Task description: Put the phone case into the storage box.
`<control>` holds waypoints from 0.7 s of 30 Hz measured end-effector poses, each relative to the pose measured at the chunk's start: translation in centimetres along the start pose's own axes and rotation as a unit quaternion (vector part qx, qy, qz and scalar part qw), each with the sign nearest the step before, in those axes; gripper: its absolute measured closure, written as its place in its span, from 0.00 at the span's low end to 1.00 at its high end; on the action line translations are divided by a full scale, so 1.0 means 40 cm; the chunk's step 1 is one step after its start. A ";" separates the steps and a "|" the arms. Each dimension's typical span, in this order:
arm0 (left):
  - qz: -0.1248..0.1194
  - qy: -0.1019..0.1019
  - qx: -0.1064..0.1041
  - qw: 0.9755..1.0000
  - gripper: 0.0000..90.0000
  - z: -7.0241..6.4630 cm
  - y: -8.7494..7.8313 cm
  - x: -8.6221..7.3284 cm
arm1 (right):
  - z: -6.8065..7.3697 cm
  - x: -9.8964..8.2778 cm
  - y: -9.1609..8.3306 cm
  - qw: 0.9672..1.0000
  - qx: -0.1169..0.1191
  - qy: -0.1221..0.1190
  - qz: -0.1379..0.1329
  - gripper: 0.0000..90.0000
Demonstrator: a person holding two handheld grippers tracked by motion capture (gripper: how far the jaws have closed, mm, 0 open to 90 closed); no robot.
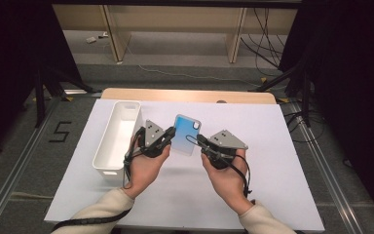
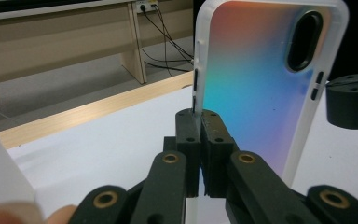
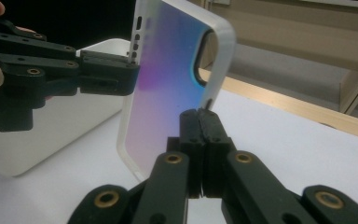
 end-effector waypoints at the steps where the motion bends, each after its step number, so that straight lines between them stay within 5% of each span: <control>1: 0.000 -0.002 0.000 1.000 0.98 0.003 -0.002 0.000 | -0.001 0.000 -0.001 1.000 0.001 0.006 -0.003 0.96; 17: -0.011 -0.013 0.014 1.000 0.98 0.024 -0.021 0.005 | -0.050 -0.011 -0.006 0.999 0.001 0.029 -0.013 0.75; 21: -0.008 -0.003 0.014 1.000 0.98 0.032 -0.028 0.008 | -0.060 -0.013 -0.008 0.999 0.007 0.030 -0.027 0.70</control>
Point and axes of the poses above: each handheld gripper's, and its own axes: y roughly forward along the jaws, x roughly out of its top, z roughly to its left, the point moved 1 cm from there along y, roughly forward along the jaws, and after that the axes turned 9 degrees about -x, right-handed, at the moved point
